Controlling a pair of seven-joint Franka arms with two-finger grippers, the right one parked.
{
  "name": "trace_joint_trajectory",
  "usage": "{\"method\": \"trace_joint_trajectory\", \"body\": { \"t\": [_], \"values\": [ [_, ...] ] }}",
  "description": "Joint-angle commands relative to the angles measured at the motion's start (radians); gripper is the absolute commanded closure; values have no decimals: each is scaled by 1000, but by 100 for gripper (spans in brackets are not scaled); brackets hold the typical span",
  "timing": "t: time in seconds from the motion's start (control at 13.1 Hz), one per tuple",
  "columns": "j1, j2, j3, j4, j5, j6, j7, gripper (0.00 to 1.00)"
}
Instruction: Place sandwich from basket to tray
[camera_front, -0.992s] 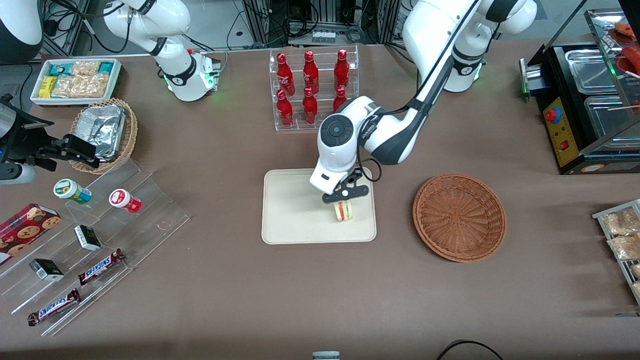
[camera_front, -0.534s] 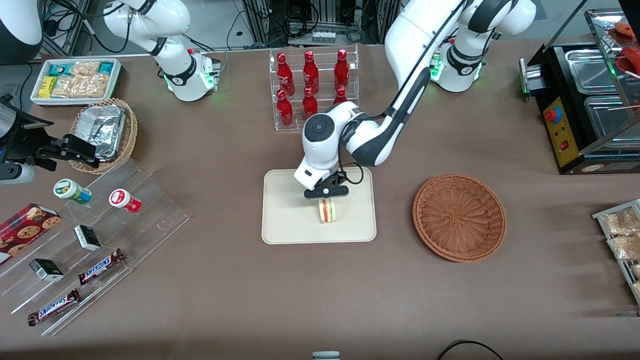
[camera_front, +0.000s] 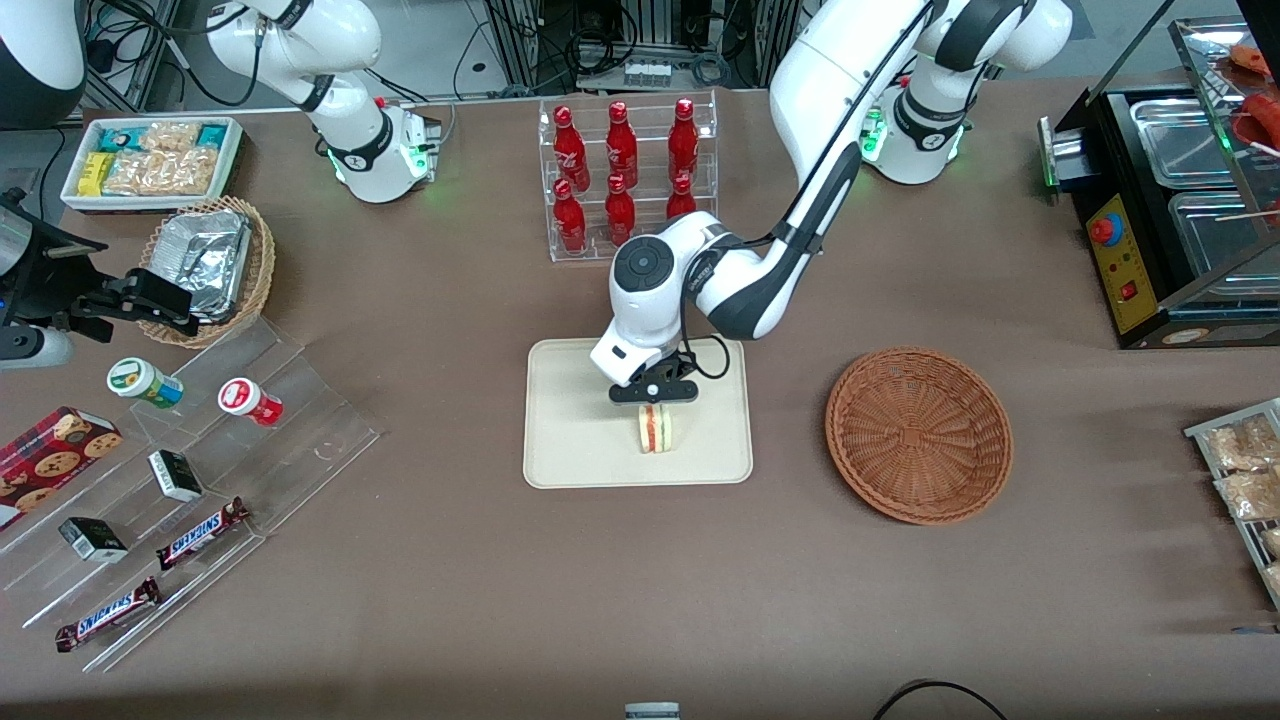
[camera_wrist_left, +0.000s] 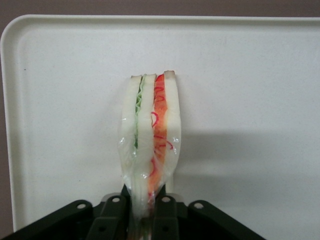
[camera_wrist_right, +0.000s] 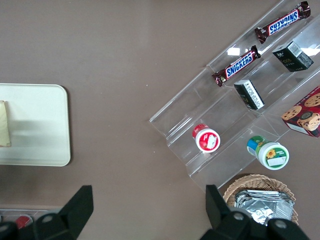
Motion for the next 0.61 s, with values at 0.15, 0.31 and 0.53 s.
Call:
{"method": "trace_joint_trajectory", "body": {
  "t": [0.15, 0.31, 0.53],
  "values": [
    [0, 17, 4, 28, 1, -7, 13, 1],
    [3, -12, 4, 30, -4, -31, 5, 1],
    [69, -159, 4, 25, -90, -216, 13, 1]
  ]
}}
